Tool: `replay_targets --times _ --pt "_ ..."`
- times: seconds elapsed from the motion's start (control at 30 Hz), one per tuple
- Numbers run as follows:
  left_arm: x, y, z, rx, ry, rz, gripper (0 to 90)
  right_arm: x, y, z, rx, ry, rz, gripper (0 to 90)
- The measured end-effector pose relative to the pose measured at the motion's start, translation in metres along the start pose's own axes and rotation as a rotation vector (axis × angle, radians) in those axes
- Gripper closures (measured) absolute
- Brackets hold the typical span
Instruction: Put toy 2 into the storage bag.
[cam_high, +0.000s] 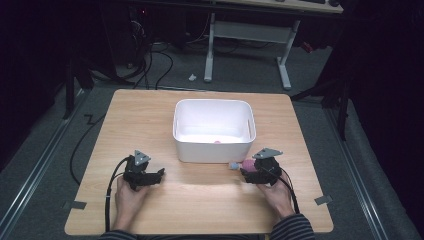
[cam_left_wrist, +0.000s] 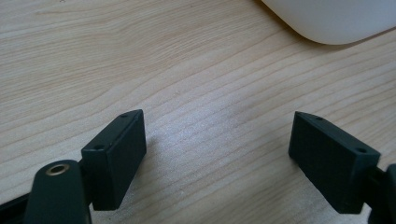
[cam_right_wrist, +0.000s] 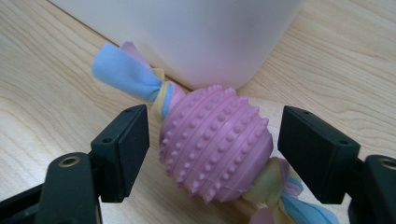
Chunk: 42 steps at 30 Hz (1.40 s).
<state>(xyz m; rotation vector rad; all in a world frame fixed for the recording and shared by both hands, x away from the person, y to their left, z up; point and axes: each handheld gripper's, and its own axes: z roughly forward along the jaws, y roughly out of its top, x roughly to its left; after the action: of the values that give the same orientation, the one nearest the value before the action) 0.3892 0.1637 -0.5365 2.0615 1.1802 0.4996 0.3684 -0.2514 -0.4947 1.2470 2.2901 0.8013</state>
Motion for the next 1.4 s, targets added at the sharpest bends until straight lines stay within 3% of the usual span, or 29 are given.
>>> replay_targets --times 0.27,0.4,0.7,1.4 --pt "0.0 0.0 0.0 0.002 -0.001 0.0 19.3 0.001 -0.001 0.004 0.017 -0.016 -0.025 30.8" --pt "0.0 0.0 0.0 -0.001 -0.001 -0.002 19.3 0.004 -0.002 0.003 0.011 -0.026 -0.061 33.1" --pt "0.0 0.0 0.0 0.0 0.0 -0.002 19.3 0.003 -0.006 0.0 0.002 -0.029 -0.069 33.7" --pt "0.0 0.0 0.0 -0.003 0.001 -0.004 19.6 -0.017 -0.026 -0.039 -0.063 0.033 0.046 33.8"
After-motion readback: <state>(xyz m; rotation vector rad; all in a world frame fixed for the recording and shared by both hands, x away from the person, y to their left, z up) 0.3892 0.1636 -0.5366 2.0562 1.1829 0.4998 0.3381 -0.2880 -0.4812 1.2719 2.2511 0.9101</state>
